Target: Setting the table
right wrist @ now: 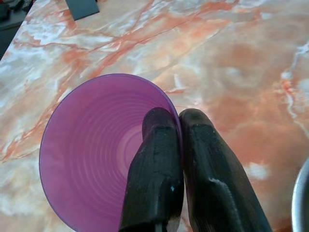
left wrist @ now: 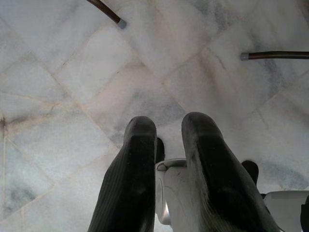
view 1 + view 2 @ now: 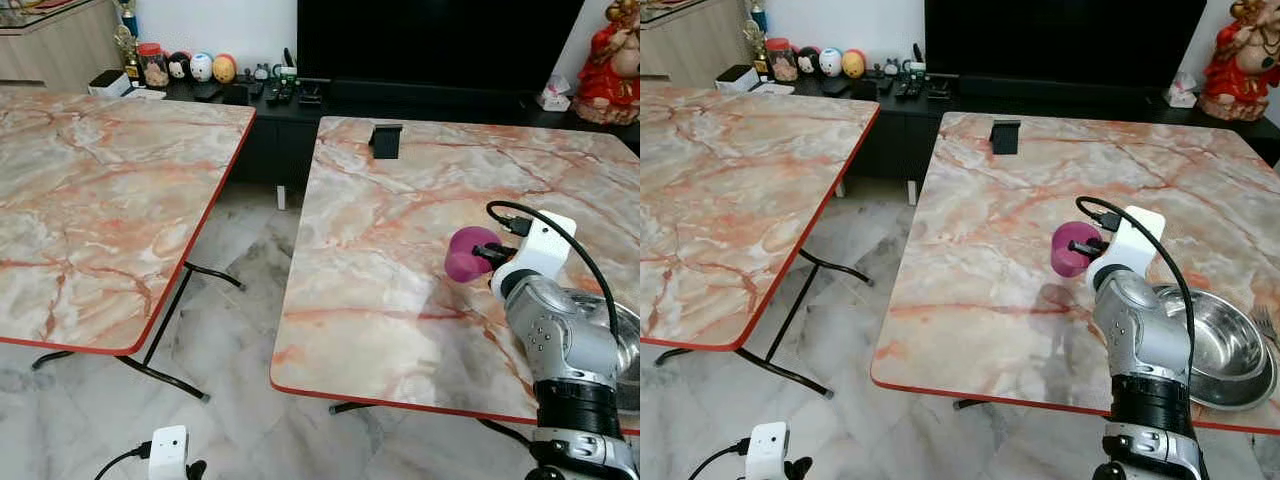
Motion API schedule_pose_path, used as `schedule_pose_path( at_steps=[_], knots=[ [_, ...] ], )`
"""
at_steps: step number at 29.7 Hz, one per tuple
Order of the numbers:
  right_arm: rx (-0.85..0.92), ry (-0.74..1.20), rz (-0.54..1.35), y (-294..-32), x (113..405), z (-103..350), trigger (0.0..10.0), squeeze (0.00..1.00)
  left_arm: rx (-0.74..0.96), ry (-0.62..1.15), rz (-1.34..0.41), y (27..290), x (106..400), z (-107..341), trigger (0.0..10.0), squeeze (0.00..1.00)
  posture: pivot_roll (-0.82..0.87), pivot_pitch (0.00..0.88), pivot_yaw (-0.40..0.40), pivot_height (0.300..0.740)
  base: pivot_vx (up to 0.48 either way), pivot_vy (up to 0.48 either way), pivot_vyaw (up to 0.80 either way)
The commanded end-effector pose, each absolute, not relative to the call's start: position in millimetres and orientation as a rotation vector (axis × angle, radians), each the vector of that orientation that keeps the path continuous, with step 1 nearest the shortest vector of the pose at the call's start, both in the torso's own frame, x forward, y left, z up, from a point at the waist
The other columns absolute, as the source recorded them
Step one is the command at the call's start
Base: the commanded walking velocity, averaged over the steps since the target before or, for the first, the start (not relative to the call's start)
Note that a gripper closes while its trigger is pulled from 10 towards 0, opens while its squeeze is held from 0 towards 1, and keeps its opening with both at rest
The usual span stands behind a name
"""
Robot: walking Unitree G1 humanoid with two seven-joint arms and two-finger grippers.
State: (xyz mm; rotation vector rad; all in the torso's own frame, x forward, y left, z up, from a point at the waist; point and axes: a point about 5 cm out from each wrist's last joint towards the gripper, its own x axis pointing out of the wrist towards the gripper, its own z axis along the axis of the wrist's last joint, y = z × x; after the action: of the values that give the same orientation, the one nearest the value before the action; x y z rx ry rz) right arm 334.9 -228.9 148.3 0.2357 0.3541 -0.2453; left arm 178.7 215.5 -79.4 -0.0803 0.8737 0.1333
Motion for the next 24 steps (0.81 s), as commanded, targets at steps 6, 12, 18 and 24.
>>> schedule_pose_path(
  at_steps=[6,12,18,24],
  knots=[
    [0.224,0.379,-0.323,-241.8,335.2,151.9,10.0,0.0,-0.07,0.903,0.136,217.7,172.8,-82.1,10.0,0.0,-0.01,0.0,-0.034,0.74,0.0,0.0,0.0],
    [0.226,0.417,-0.358,-245.8,331.8,142.4,10.0,0.0,-0.071,0.907,0.138,217.3,171.6,-82.7,10.0,0.0,-0.01,0.0,-0.036,0.74,0.0,0.0,0.0],
    [0.252,0.424,-0.343,-241.5,332.1,140.5,10.0,0.0,-0.069,0.91,0.14,217.6,170.4,-83.3,10.0,0.0,-0.01,0.0,-0.034,0.74,0.0,0.0,0.0],
    [0.272,0.433,-0.339,-240.1,333.0,138.5,10.0,0.0,-0.069,0.912,0.138,217.5,170.1,-83.4,10.0,0.0,0.0,0.0,-0.036,0.74,0.0,0.0,0.0]
  ],
)
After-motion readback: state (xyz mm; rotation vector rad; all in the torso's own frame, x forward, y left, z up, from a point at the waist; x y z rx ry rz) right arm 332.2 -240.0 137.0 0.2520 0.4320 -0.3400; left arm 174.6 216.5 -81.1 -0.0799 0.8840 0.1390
